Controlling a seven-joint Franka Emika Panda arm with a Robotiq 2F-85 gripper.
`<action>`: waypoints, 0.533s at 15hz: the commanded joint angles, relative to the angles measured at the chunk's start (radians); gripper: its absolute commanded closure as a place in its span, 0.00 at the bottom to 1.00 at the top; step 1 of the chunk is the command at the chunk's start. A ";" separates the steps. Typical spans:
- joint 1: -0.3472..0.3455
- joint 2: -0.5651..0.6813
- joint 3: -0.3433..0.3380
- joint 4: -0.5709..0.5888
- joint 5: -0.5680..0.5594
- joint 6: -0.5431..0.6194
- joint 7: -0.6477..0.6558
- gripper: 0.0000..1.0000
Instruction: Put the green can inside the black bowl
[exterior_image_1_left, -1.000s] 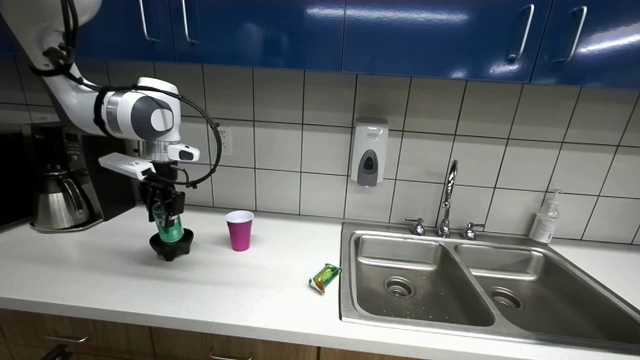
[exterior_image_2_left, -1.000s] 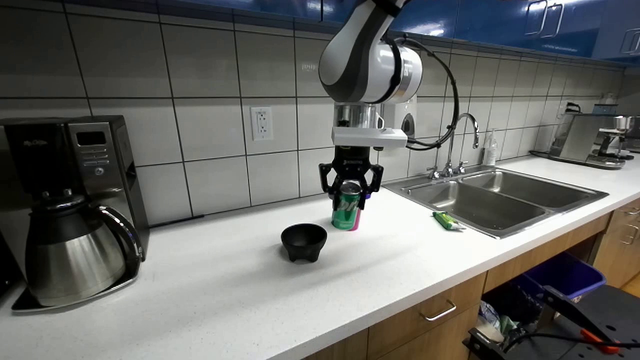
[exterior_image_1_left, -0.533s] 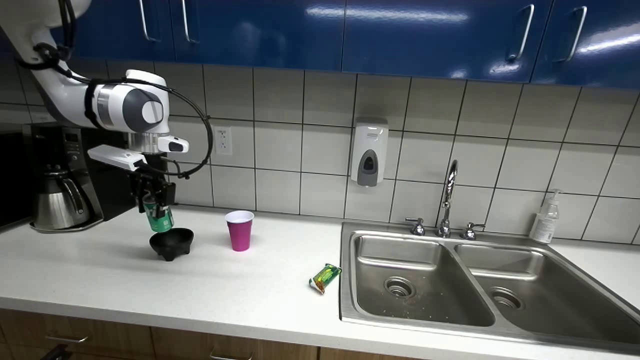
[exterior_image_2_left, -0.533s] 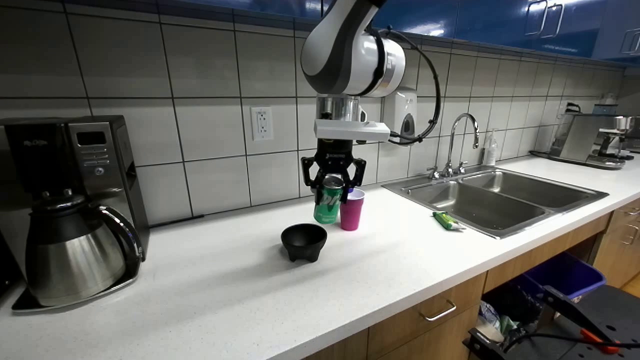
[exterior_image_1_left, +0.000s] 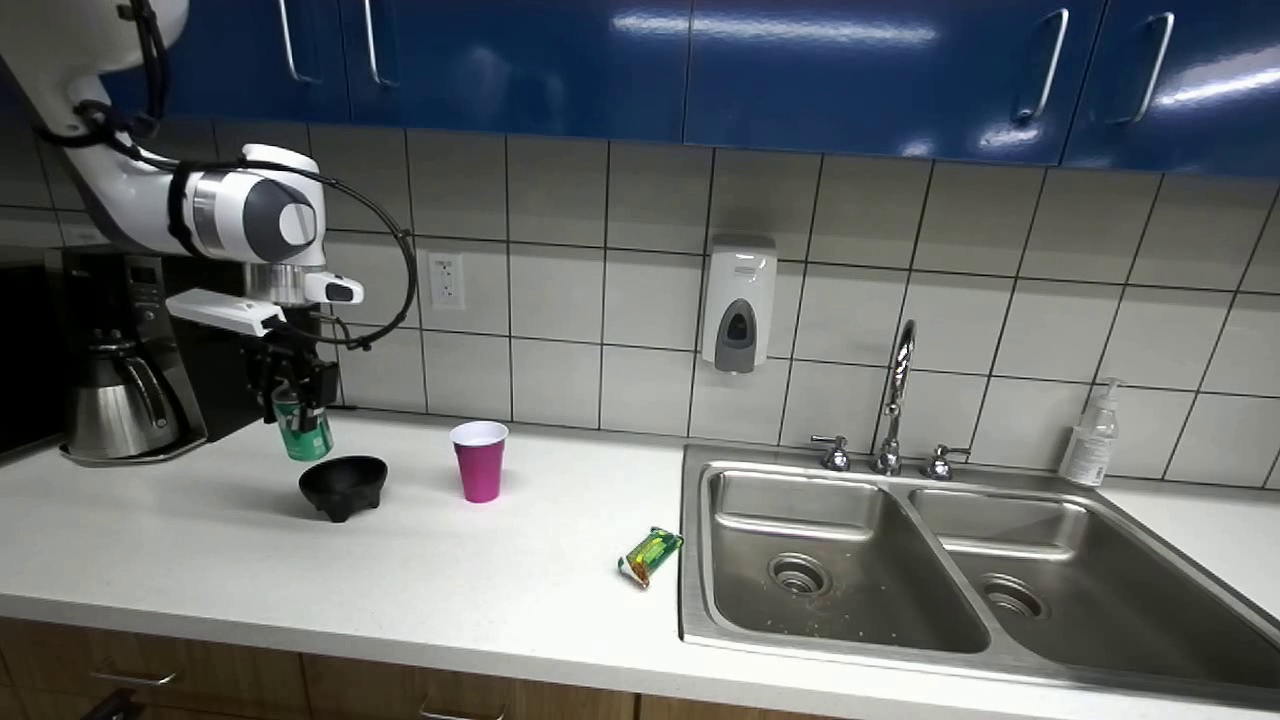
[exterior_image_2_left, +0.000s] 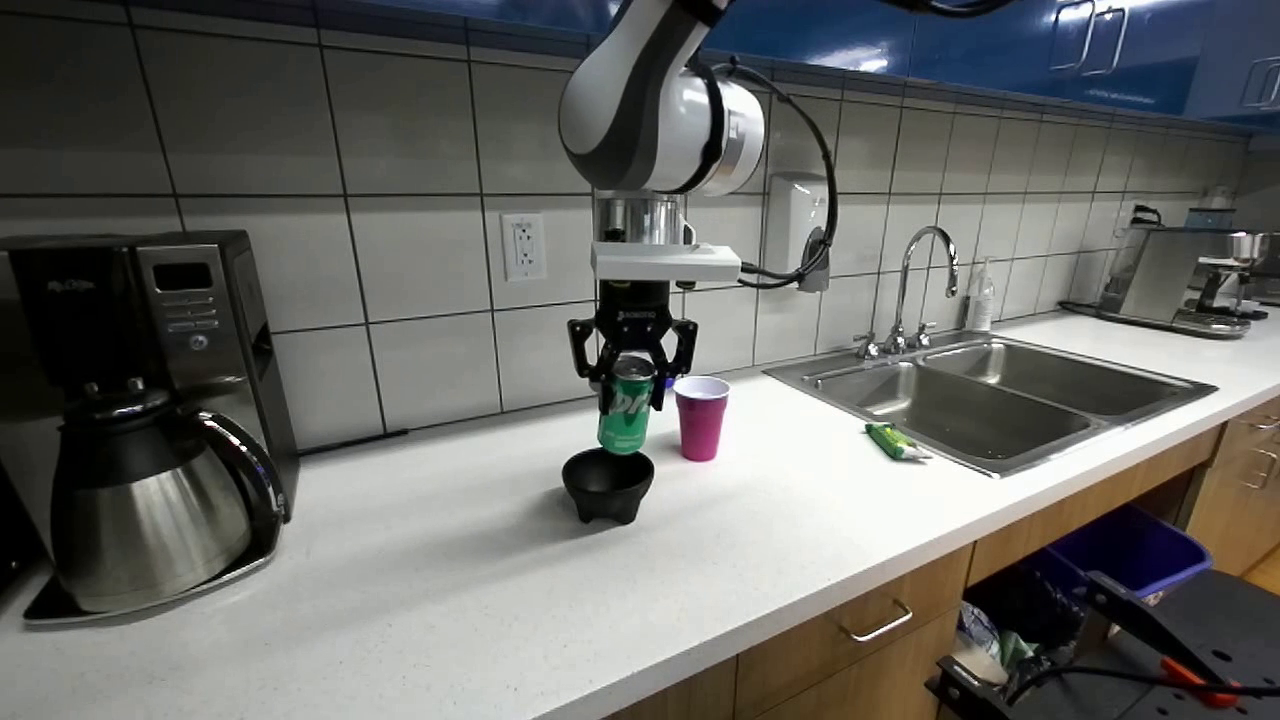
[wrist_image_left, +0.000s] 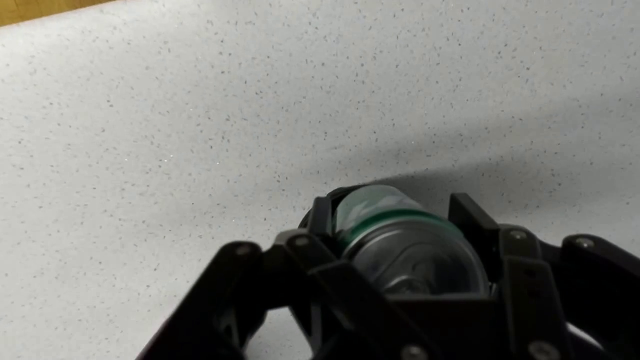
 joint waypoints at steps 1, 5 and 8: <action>0.004 0.052 0.001 0.088 -0.022 -0.068 0.005 0.63; 0.012 0.099 -0.006 0.141 -0.032 -0.087 0.014 0.63; 0.014 0.133 -0.009 0.178 -0.034 -0.100 0.015 0.63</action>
